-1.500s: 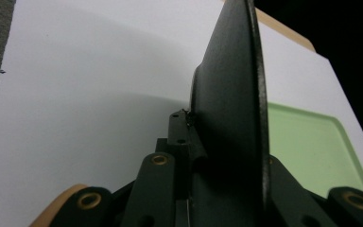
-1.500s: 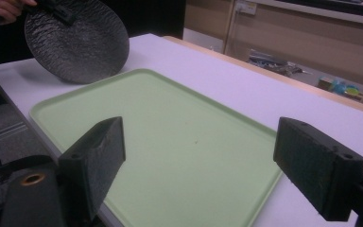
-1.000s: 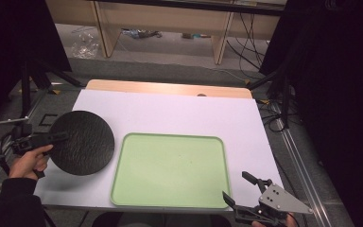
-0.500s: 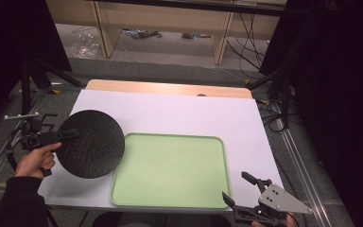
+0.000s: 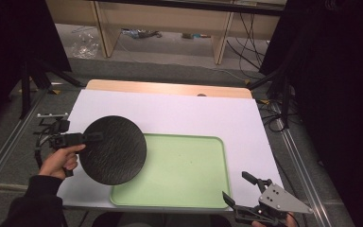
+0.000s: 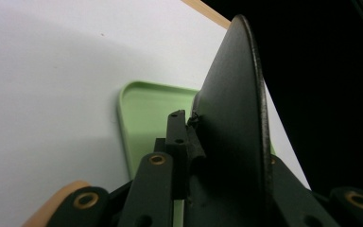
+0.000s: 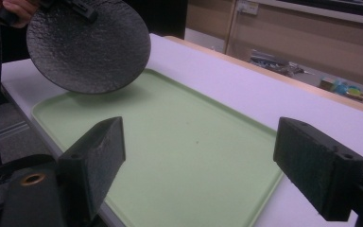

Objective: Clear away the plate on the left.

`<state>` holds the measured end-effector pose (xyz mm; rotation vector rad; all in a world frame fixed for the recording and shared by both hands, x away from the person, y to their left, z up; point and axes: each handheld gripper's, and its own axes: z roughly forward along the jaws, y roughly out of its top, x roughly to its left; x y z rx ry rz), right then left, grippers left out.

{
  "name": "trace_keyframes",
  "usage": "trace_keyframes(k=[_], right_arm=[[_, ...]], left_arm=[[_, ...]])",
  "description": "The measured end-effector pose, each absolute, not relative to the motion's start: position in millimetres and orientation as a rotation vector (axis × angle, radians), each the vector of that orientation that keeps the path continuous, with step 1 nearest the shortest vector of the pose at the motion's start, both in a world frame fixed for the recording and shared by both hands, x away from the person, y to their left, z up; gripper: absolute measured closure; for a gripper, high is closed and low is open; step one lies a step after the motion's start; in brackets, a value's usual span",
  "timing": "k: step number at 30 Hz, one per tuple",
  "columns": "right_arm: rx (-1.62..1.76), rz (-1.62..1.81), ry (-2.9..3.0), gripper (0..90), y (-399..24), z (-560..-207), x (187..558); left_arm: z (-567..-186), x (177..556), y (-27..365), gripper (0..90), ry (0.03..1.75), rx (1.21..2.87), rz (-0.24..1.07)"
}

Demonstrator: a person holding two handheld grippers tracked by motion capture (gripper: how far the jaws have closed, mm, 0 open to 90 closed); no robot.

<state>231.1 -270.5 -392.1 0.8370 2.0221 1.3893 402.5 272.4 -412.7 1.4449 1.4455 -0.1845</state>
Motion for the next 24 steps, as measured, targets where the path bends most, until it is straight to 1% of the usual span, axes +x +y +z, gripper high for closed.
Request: trace_keyframes(k=[14, 24], right_arm=[[0.858, 1.37, 2.048, 18.2, -270.4, -391.9, 229.5], [0.859, 1.366, 2.054, 18.2, -271.1, -391.6, 229.5]], left_arm=[[-421.1, 411.6, 236.8, 77.3, 1.444, 1.48, -0.245], [-427.8, 422.8, 198.1, 77.2, 1.436, 1.524, -0.291]])
